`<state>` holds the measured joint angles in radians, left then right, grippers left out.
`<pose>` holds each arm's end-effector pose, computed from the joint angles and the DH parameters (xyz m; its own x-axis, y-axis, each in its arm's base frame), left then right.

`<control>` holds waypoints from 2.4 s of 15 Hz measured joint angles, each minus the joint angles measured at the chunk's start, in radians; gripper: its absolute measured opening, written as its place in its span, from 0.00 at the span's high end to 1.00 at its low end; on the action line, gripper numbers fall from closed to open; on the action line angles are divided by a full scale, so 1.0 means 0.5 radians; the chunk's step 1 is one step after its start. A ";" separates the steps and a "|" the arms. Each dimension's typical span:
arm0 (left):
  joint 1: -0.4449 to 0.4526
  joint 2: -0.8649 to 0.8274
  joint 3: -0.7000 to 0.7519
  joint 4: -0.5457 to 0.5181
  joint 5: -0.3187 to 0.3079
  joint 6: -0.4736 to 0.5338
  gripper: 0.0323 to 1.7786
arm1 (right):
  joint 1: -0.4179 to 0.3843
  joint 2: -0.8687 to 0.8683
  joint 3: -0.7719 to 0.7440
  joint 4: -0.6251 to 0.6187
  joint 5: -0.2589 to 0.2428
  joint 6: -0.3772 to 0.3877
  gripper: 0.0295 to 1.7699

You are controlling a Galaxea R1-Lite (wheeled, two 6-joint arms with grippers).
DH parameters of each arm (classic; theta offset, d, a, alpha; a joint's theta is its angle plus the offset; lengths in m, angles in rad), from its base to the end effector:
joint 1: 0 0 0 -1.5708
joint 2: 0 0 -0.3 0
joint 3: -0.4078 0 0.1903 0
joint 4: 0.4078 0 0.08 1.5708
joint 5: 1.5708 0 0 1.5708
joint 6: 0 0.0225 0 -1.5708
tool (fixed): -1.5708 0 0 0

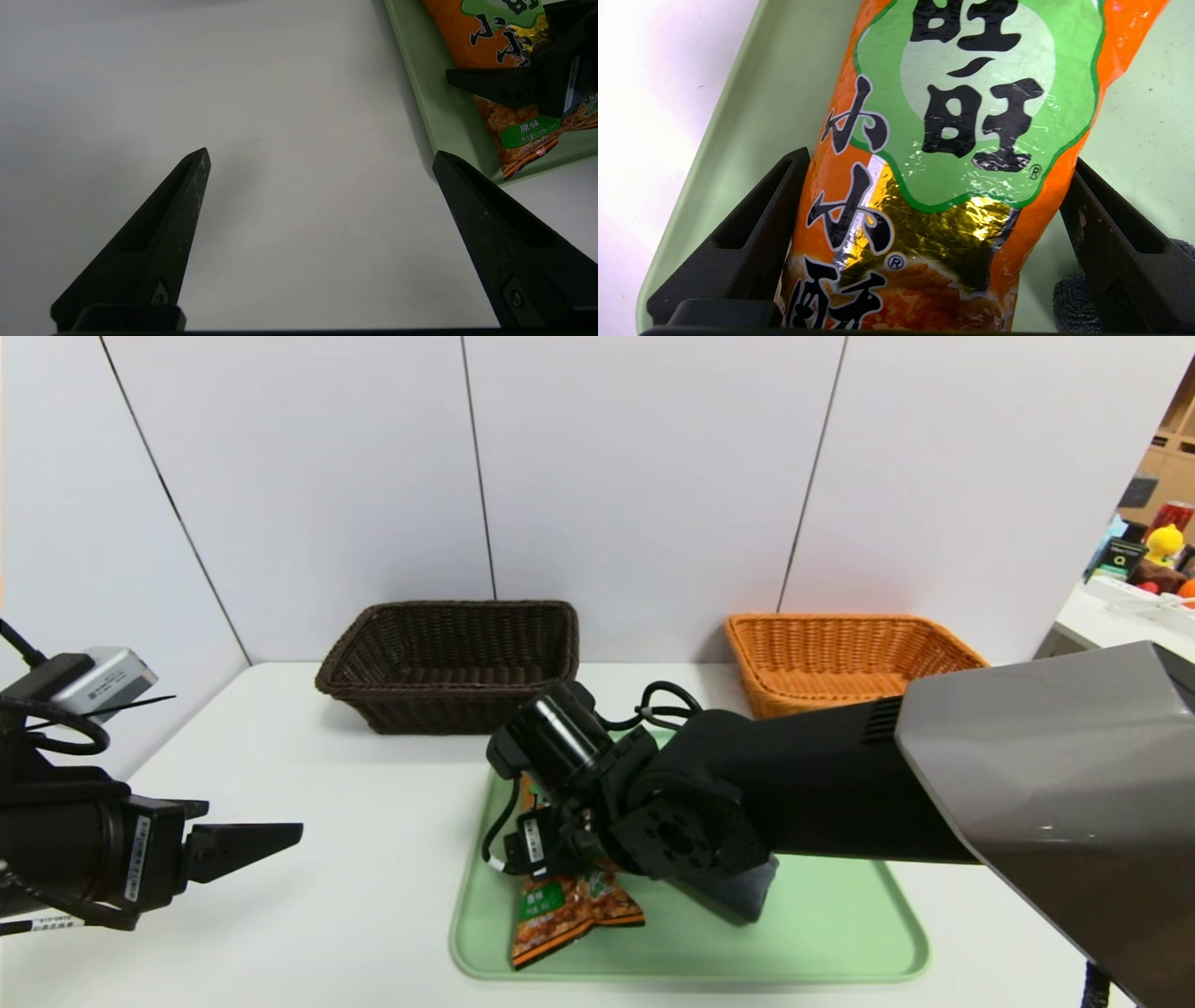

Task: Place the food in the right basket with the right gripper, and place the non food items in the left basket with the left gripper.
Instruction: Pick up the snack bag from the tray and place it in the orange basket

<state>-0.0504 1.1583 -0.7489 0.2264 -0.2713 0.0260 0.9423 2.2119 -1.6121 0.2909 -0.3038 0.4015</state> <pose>0.1513 -0.0137 0.2142 0.7607 -0.3067 -0.5721 0.2792 0.9502 -0.1382 0.2583 0.3439 0.1252 0.5948 0.3095 -0.7419 -0.4300 0.9023 0.0317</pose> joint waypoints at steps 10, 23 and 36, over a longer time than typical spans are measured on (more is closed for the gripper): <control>0.000 -0.002 -0.007 -0.001 0.001 0.001 0.05 | 0.014 -0.001 -0.026 -0.006 -0.065 0.001 0.05; 0.000 -0.021 -0.014 -0.001 0.001 -0.003 0.05 | -0.039 -0.039 -0.051 -0.029 -0.059 0.032 0.74; 0.000 -0.068 -0.022 0.002 0.002 -0.003 0.05 | -0.394 -0.345 -0.246 -0.019 0.044 0.159 0.76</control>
<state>-0.0504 1.1243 -0.7600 0.2274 -0.2702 0.0245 0.7455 2.0394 -1.7351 0.2813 -0.2817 0.4811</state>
